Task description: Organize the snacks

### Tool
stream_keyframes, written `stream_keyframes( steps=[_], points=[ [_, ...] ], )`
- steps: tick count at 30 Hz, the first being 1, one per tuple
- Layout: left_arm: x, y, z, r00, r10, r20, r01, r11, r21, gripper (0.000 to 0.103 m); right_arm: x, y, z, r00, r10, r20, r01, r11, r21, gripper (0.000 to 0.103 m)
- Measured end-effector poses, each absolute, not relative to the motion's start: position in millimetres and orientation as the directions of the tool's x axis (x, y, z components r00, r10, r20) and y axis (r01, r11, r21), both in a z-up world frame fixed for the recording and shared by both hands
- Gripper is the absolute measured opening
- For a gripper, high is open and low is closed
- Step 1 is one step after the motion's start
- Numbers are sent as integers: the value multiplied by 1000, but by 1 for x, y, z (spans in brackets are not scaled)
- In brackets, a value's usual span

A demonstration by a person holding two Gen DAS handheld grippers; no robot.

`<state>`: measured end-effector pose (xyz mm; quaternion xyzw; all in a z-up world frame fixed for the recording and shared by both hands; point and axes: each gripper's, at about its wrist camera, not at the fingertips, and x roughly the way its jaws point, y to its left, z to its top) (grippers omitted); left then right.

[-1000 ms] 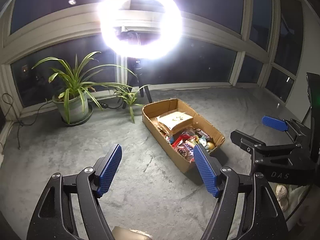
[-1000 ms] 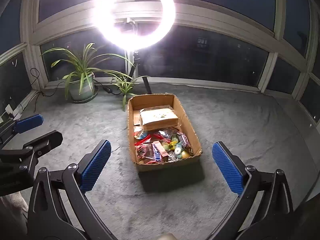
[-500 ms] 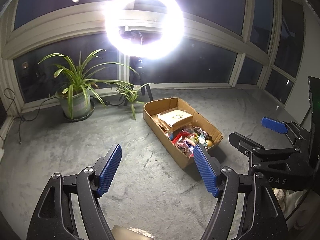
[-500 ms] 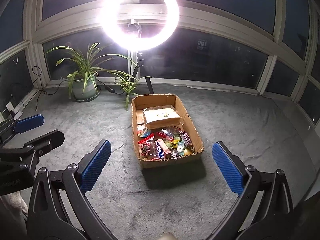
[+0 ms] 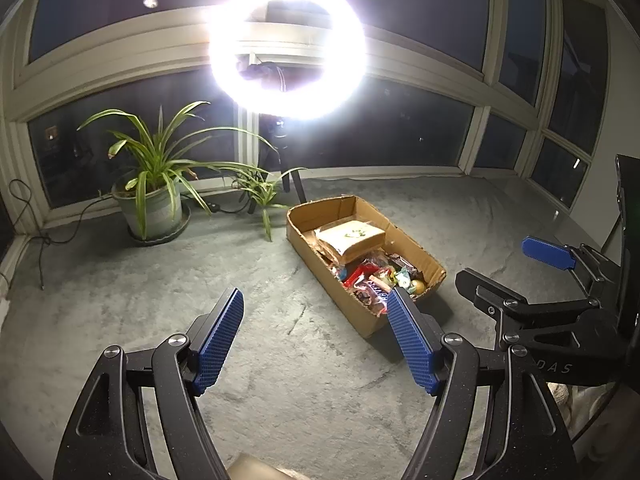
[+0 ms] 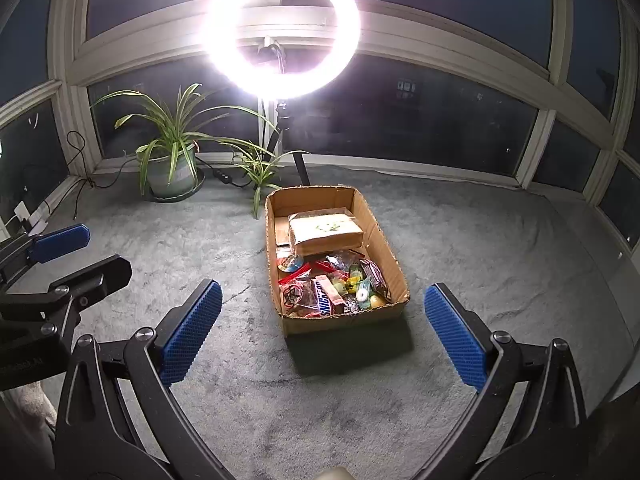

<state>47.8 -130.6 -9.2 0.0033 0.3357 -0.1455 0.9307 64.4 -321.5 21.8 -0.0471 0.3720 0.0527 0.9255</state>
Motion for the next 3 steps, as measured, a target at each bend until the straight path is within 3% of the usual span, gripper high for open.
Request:
stream_keyframes(
  steps=[3],
  points=[
    [47,-131,-10,733,-267,-625,273,958,-89,74,65,-322,18,712,65,-699,-131,990,-42,103]
  ],
)
